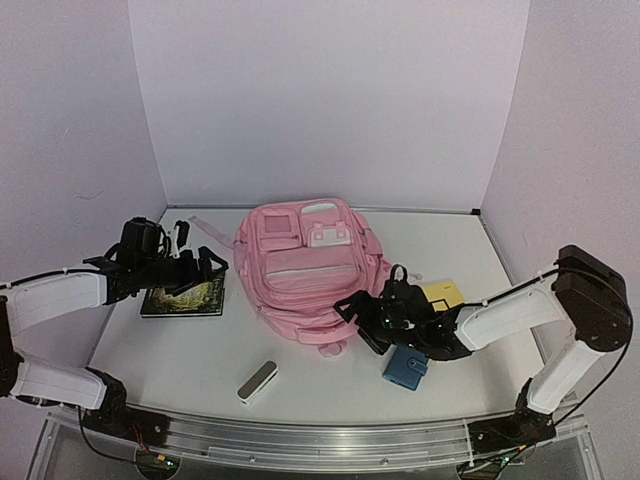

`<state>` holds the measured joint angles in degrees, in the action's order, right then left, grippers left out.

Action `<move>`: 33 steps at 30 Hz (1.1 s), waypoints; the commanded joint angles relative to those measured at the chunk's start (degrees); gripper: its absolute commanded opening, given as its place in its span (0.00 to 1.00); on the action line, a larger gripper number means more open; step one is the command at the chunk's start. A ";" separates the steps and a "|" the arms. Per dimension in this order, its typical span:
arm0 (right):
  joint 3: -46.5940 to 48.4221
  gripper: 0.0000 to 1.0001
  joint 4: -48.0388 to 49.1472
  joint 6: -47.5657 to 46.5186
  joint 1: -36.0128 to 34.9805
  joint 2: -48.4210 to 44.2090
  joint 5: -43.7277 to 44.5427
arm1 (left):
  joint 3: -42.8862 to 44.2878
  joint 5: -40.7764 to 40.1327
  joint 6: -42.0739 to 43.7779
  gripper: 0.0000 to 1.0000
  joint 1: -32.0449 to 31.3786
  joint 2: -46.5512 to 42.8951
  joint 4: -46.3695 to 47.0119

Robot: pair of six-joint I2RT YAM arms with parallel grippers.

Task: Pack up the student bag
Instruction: Zip the student bag at the center of the board.

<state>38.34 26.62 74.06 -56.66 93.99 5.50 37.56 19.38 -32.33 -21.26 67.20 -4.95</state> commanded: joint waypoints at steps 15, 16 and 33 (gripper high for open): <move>5.92 0.28 8.64 7.68 -0.48 10.48 3.43 | -4.94 0.94 -0.20 0.99 1.39 -6.48 3.87; 5.56 0.20 8.64 7.68 -0.47 9.11 4.32 | -5.27 0.76 -0.19 0.99 1.37 -6.64 4.03; 1.49 0.00 6.30 6.21 3.40 -16.71 11.34 | -7.75 13.46 -2.19 0.63 1.34 6.62 23.46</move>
<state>39.11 26.13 81.53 -54.20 84.19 9.98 30.27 27.07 -33.93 -20.08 70.10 9.20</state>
